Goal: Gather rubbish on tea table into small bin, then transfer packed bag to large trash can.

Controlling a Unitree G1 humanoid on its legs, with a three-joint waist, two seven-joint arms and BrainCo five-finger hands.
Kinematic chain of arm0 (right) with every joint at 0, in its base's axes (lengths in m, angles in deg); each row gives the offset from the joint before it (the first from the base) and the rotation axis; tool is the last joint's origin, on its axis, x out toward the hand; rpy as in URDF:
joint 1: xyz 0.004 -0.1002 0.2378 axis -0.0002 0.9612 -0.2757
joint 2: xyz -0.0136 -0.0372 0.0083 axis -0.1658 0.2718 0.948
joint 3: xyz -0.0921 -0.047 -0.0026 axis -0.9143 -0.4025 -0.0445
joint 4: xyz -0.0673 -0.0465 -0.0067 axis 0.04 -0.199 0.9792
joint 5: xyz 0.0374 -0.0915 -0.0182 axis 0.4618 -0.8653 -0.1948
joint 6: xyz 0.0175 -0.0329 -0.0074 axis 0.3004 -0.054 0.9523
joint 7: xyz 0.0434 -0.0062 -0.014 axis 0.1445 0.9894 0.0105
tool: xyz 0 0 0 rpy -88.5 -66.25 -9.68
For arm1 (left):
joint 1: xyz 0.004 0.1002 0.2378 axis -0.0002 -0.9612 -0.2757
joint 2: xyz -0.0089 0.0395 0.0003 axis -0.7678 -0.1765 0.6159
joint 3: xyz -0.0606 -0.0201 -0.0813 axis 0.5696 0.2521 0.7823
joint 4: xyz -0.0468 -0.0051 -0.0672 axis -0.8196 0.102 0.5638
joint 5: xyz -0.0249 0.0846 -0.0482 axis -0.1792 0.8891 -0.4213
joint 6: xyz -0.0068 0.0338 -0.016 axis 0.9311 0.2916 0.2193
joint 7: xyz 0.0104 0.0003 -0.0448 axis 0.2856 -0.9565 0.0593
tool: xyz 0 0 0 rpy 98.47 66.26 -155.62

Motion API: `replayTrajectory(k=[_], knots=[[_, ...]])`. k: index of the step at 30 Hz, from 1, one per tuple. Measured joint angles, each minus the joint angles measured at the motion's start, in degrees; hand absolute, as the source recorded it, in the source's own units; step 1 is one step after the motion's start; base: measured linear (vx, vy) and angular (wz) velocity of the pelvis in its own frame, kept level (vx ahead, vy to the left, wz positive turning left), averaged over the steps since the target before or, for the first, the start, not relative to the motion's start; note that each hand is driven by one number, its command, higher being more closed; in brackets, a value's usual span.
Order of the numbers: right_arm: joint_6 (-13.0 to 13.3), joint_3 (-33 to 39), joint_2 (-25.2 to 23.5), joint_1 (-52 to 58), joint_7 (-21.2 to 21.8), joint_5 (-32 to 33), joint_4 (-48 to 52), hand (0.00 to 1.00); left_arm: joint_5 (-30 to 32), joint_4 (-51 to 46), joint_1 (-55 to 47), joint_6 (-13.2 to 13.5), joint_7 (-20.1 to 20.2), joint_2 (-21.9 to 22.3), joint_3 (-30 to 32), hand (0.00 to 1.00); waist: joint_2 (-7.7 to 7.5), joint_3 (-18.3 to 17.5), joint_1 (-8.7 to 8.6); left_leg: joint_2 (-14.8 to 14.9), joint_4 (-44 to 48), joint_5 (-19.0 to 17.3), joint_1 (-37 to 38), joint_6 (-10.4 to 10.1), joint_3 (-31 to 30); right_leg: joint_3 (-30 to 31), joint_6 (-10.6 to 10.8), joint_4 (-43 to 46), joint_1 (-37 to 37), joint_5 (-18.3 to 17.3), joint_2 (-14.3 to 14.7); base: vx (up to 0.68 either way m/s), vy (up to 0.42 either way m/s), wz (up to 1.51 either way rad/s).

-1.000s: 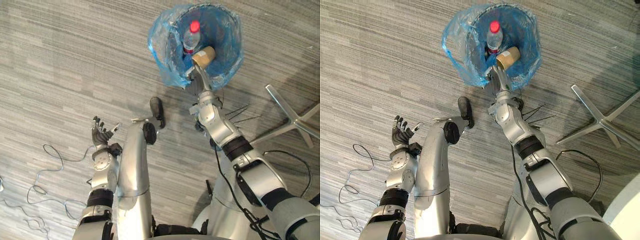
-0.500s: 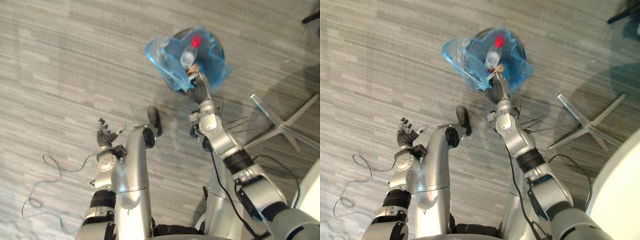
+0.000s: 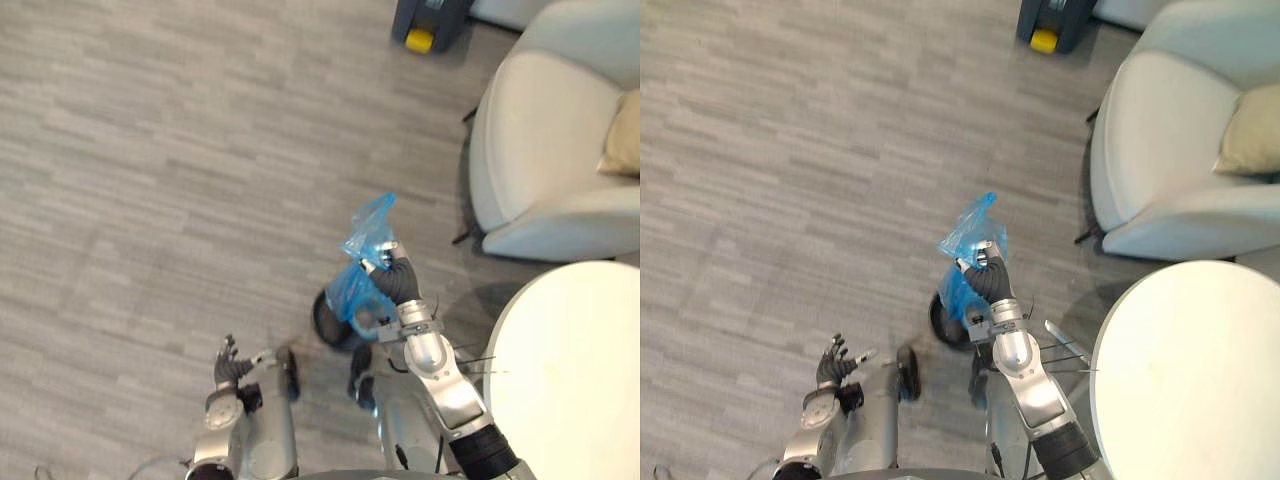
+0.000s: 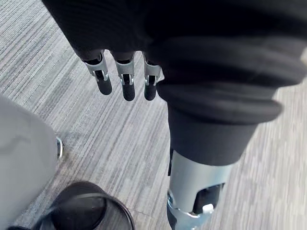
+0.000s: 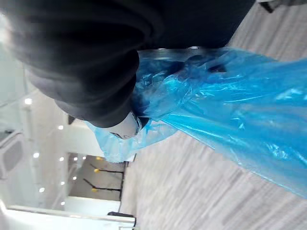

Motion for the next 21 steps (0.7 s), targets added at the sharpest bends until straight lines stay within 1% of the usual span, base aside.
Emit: replayTrajectory(k=[2,4,5,6,7,8,9,10,11,12,13,14,15,16,17,18,19,20,21], knots=[[0.04,-0.03,1.23,-1.52,1.13,0.0,-1.49,1.0,0.97,-0.03,-0.66,-0.16,0.05,-1.12,-0.01,0.0,-0.02,0.0,0.0,-0.4,-1.02,0.22,2.25,0.18,1.54,2.78,0.67,-3.25,2.11,2.62,0.28,-0.02,0.083,-0.51],[0.16,-0.03,1.87,-1.89,1.39,0.01,-1.53,1.0,1.17,-0.39,-0.69,-0.14,0.05,-2.17,0.0,0.0,-0.03,0.0,-0.24,-1.08,-0.85,0.51,2.29,0.65,1.8,4.06,1.27,-4.25,1.97,4.61,0.01,-0.09,0.129,-0.38],[0.16,0.0,1.88,-1.92,1.67,0.03,-1.54,1.0,1.21,-0.5,-0.64,-0.15,0.06,-2.47,0.03,0.0,-0.08,0.02,-0.25,-1.17,-0.88,0.94,2.12,1.32,1.87,4.55,1.48,-3.49,1.1,5.45,-0.02,-0.17,0.139,-0.39],[0.16,0.01,2.31,-1.92,2.13,0.18,-1.56,1.0,1.3,-1.58,-1.08,-0.18,0.09,-2.72,0.27,0.0,0.18,-0.11,-0.47,-0.43,-2.46,2.12,2.18,2.58,2.61,4.48,1.98,-2.9,0.11,6.97,0.19,-0.17,0.108,-0.19],[0.17,-0.11,2.62,-1.88,2.23,0.43,-1.57,1.0,1.51,-2.62,-1.21,-0.19,0.18,-3.08,0.25,0.0,0.33,-0.02,-1.07,-0.2,-4.02,2.85,2.92,3.42,3.16,2.6,0.44,7.23,-1.33,1.75,-0.48,-0.18,0.097,0.0],[0.18,-0.04,2.57,-1.88,2.23,0.47,-1.57,1.0,1.59,-3.38,-1.36,-0.23,0.23,-3.65,0.24,0.0,0.29,-0.04,-1.3,-0.22,-4.52,3.26,3.25,3.92,3.05,1.75,-0.21,13.24,-1.52,-1.36,-1.04,-0.15,0.071,0.33],[0.46,0.25,2.57,-1.91,2.22,0.47,-1.54,1.0,1.88,-5.96,-2.01,-0.29,0.27,-3.72,0.25,0.0,0.25,-0.06,-1.15,-0.51,-5.95,3.56,4.58,4.37,2.78,1.28,0.98,23.15,-0.5,-5.54,-1.61,-0.17,0.027,0.52],[0.88,0.46,2.58,-2.01,2.21,0.43,-1.49,1.0,2.17,-9.89,-3.44,-0.25,0.37,-3.71,0.22,0.0,0.09,-0.2,-1.04,-1.44,-7.31,3.94,5.32,4.79,1.59,1.56,2.6,28.21,1.95,-8.24,-1.54,-0.16,0.0,0.56],[1.19,0.62,2.56,-2.04,2.21,0.43,-1.37,1.0,2.58,-12.04,-4.18,-0.2,0.53,-3.71,0.18,0.0,-0.1,-0.35,-1.01,-1.92,-7.95,4.21,5.46,4.78,1.32,1.87,3.33,28.9,3.72,-9.29,-1.36,-0.19,-0.041,0.54],[1.42,0.73,2.7,-2.68,2.19,0.44,-1.16,1.0,3.02,-15.13,-5.3,-0.02,1.14,-3.7,0.18,0.0,-0.41,-0.55,-0.25,-2.57,-8.46,5.1,5.06,4.66,1.12,2.86,3.67,26.79,6.97,-10.5,-0.93,-0.21,-0.064,0.23],[1.45,0.93,3.37,-4.03,2.18,0.44,-1.11,1.0,3.05,-17.24,-6.02,0.17,1.31,-3.66,0.19,0.0,-0.33,-0.82,1.16,-3.09,-9.3,6.37,4.14,4.47,1.02,3.02,2.99,20.37,9.33,-13.45,-0.36,-0.23,-0.066,0.07],[1.47,1.27,3.8,-4.54,2.11,0.48,-0.92,1.0,3.04,-18.25,-6.19,0.19,1.3,-3.31,0.2,0.0,-0.02,-1.16,1.73,-3.2,-10.0,7.39,3.14,4.22,0.8,3.07,2.52,16.84,9.91,-14.24,0.17,-0.27,-0.061,-0.07],[1.51,1.34,4.66,-5.83,1.97,0.55,-0.87,1.0,3.02,-20.33,-6.78,0.31,1.3,-2.66,0.19,0.0,0.34,-2.03,1.98,-3.32,-11.45,9.38,1.11,3.93,0.23,3.03,1.93,11.45,10.31,-14.97,0.88,-0.32,-0.112,0.14],[1.58,1.79,5.66,-8.48,1.91,0.61,-0.82,1.0,3.02,-23.41,-7.25,0.44,1.44,-1.87,0.02,0.0,1.27,-2.56,1.9,-3.65,-14.33,13.53,-2.05,2.91,-0.83,2.92,-0.4,4.46,10.23,-15.8,2.07,-0.27,-0.102,0.29],[1.56,2.45,6.42,-9.25,1.91,0.66,-0.89,1.0,2.95,-23.92,-6.83,0.36,1.48,-1.05,-0.1,0.0,2.81,-2.01,1.66,-3.13,-15.69,15.39,-2.63,2.28,-2.28,1.93,-0.98,3.61,9.87,-14.34,3.18,-0.29,-0.124,0.45],[1.52,3.45,6.97,-9.26,1.63,1.11,-0.98,1.0,2.79,-25.24,-6.68,0.37,1.61,-0.3,-0.54,0.0,3.95,-1.75,1.75,-2.66,-18.52,18.13,-2.61,1.19,-3.68,0.94,-1.64,2.52,9.69,-13.29,4.27,-0.27,-0.104,0.5],[1.36,3.5,7.82,-9.24,1.3,1.26,-0.98,1.0,2.73,-28.29,-7.43,0.36,1.98,-0.16,-1.51,0.0,4.62,-1.78,1.86,-2.07,-22.02,22.07,-2.02,-0.88,-5.05,-0.53,-2.48,2.8,9.13,-12.44,5.34,-0.39,-0.165,0.56],[1.36,3.49,8.09,-9.44,1.1,1.87,-0.88,1.0,2.39,-32.08,-8.4,0.56,2.44,-0.44,-2.37,0.0,4.79,-1.79,1.92,-1.81,-25.21,24.48,-1.0,-4.13,-5.88,-2.04,-3.36,3.78,8.3,-12.09,5.62,-0.32,-0.129,0.5],[1.41,3.58,8.21,-9.6,1.03,2.35,-0.72,1.0,2.35,-33.4,-8.38,0.96,2.55,-0.57,-2.85,0.0,4.88,-1.85,1.86,-1.82,-26.2,21.93,-0.75,-5.73,-6.49,-3.03,-4.05,4.19,8.22,-12.05,5.42,-0.3,-0.097,0.62]])
